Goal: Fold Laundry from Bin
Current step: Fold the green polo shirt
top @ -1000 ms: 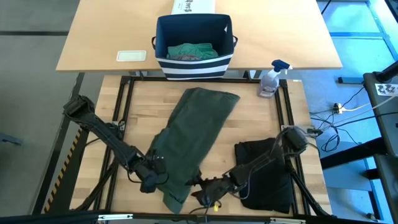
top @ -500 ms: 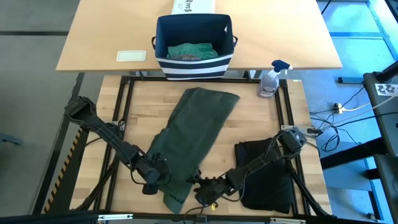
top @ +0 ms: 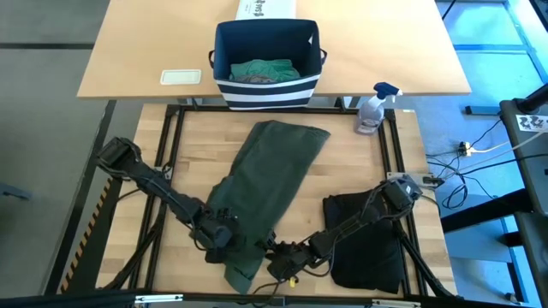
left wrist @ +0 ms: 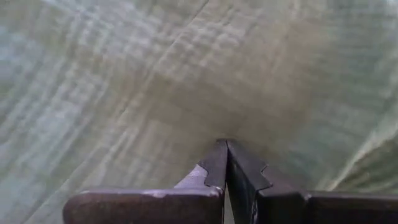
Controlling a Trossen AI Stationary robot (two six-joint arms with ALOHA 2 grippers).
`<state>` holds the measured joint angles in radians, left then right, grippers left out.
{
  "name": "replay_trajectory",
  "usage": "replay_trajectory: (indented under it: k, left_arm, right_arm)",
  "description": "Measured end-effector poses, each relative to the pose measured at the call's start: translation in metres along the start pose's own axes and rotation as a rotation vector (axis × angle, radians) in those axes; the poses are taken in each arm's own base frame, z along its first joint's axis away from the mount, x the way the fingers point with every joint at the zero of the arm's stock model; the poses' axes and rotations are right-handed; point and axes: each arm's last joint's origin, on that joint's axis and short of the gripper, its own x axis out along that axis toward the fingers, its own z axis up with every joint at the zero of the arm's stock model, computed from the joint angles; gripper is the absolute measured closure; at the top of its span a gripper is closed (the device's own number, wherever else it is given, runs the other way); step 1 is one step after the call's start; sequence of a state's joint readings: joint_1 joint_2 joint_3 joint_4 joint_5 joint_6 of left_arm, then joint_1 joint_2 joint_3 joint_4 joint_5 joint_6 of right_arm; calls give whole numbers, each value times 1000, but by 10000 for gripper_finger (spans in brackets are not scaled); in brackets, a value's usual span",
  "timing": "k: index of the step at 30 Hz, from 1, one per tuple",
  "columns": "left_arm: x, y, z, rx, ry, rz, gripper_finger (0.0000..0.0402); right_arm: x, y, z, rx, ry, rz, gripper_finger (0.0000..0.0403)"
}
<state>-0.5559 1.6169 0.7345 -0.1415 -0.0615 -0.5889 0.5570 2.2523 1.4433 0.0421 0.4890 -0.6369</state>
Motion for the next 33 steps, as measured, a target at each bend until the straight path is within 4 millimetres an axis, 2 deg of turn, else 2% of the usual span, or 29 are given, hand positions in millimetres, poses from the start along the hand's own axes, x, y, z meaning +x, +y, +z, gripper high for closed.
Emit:
replay_trajectory:
  k: [8,14,23,30,33]
  left_arm:
    - [0,2,16,6,-100,-70,400]
    - [0,5,20,4,-123,-82,400]
    - [-2,7,19,32,-95,-75,400]
    - [-4,12,13,30,-24,-37,400]
    - [-13,12,12,48,-11,-27,400]
  right_arm:
    - [7,-10,-5,39,0,-39,91]
    - [11,-16,-9,59,14,-71,129]
    - [9,-12,-5,51,-26,-34,245]
    - [4,-9,-2,71,-7,-59,380]
    - [1,-9,-1,131,8,-77,388]
